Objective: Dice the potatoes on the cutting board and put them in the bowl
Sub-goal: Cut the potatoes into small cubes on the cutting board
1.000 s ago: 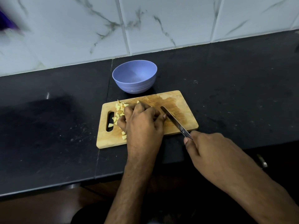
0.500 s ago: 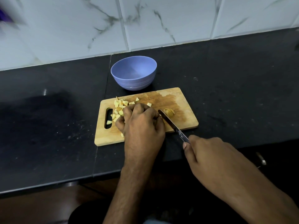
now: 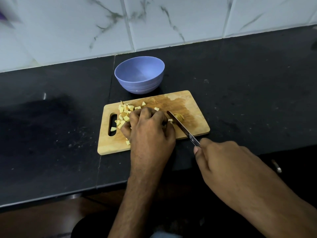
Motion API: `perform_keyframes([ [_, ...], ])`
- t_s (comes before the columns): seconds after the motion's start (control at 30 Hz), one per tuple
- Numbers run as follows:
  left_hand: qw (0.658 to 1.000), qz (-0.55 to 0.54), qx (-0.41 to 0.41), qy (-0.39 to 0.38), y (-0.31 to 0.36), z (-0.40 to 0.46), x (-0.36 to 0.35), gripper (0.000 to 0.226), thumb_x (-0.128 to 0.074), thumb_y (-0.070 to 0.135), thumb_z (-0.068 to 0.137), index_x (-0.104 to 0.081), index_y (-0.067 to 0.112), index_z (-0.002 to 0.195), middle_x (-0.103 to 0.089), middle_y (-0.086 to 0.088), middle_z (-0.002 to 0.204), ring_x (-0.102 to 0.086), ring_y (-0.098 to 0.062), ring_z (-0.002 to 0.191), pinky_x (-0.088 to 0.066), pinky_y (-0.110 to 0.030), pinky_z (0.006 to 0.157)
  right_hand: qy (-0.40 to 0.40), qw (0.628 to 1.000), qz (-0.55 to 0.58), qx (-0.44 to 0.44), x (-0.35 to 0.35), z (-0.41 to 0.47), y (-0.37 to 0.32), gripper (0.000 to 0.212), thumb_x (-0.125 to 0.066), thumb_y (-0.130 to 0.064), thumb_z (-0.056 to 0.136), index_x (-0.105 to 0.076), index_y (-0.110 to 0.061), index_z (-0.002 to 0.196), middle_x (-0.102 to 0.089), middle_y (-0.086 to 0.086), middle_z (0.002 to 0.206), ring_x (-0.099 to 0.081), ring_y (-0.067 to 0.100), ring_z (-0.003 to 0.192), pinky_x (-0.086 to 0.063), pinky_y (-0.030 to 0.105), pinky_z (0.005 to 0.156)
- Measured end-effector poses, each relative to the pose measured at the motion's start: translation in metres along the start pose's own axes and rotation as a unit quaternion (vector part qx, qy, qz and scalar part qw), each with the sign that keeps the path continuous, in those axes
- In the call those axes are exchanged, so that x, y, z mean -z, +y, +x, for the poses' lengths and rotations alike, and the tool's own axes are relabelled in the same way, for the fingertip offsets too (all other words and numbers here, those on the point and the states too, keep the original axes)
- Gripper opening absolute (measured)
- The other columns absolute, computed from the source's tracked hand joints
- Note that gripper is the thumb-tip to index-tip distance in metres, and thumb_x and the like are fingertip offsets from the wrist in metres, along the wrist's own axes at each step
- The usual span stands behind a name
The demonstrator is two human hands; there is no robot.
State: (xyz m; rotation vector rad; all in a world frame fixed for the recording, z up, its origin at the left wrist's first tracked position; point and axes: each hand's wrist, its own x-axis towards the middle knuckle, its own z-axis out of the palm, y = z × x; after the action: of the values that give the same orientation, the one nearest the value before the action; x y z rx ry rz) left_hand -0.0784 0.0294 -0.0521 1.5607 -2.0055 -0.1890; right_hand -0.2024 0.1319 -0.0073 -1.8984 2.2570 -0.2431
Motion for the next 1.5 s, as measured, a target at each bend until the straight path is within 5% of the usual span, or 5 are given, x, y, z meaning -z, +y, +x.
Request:
perform_keyframes([
  [0.53,0.997,-0.039,0.056,0.030,-0.002,0.002,0.001,0.022,-0.059,0.022,0.093,-0.067,0.030,0.112,-0.057,0.009,0.122,-0.033,-0.013,0.130,-0.012,-0.034,0.098,-0.035,0.999,0.009,0.015,-0.007,0.005,0.007,0.022,-0.028,-0.037,0.105,-0.042,-0.030,0.090,-0.054,-0.006,0.074,-0.055,0.007,0.064,-0.049,0.026,0.060],
  [0.7,0.997,-0.063,0.038,0.018,0.000,0.001,0.003,0.031,-0.058,0.025,0.089,-0.063,0.030,0.119,-0.053,0.010,0.124,-0.033,-0.012,0.125,-0.018,-0.038,0.099,-0.015,1.000,0.009,-0.004,-0.004,0.001,0.007,0.037,-0.025,-0.047,0.103,-0.030,-0.031,0.070,-0.050,-0.006,0.065,-0.050,0.006,0.053,-0.032,0.020,0.048],
  [0.93,0.999,0.015,0.005,-0.028,0.008,0.004,0.000,0.029,-0.060,0.054,0.089,-0.064,0.034,0.109,-0.044,0.003,0.135,-0.028,-0.021,0.133,-0.022,-0.050,0.107,0.028,0.999,0.018,-0.004,-0.002,0.018,0.015,0.026,-0.026,-0.047,0.103,-0.041,-0.032,0.086,-0.051,-0.008,0.065,-0.051,0.006,0.053,-0.033,0.020,0.048],
  [1.33,0.992,-0.015,0.110,0.053,0.004,0.009,-0.002,0.022,-0.060,0.019,0.093,-0.064,0.032,0.110,-0.050,0.004,0.128,-0.032,-0.020,0.129,-0.022,-0.047,0.105,0.045,0.999,0.017,0.007,-0.010,0.031,0.021,0.025,-0.028,-0.045,0.103,-0.041,-0.032,0.087,-0.047,-0.008,0.059,-0.047,0.005,0.046,-0.026,0.017,0.044],
  [1.5,0.994,-0.011,0.086,0.062,0.004,0.008,-0.003,0.015,-0.058,0.032,0.099,-0.067,0.029,0.111,-0.052,0.004,0.128,-0.033,-0.020,0.129,-0.022,-0.048,0.104,0.049,0.999,0.008,0.009,-0.009,0.030,0.020,0.025,-0.025,-0.045,0.104,-0.040,-0.031,0.089,-0.044,-0.009,0.059,-0.044,0.005,0.045,-0.024,0.017,0.042],
])
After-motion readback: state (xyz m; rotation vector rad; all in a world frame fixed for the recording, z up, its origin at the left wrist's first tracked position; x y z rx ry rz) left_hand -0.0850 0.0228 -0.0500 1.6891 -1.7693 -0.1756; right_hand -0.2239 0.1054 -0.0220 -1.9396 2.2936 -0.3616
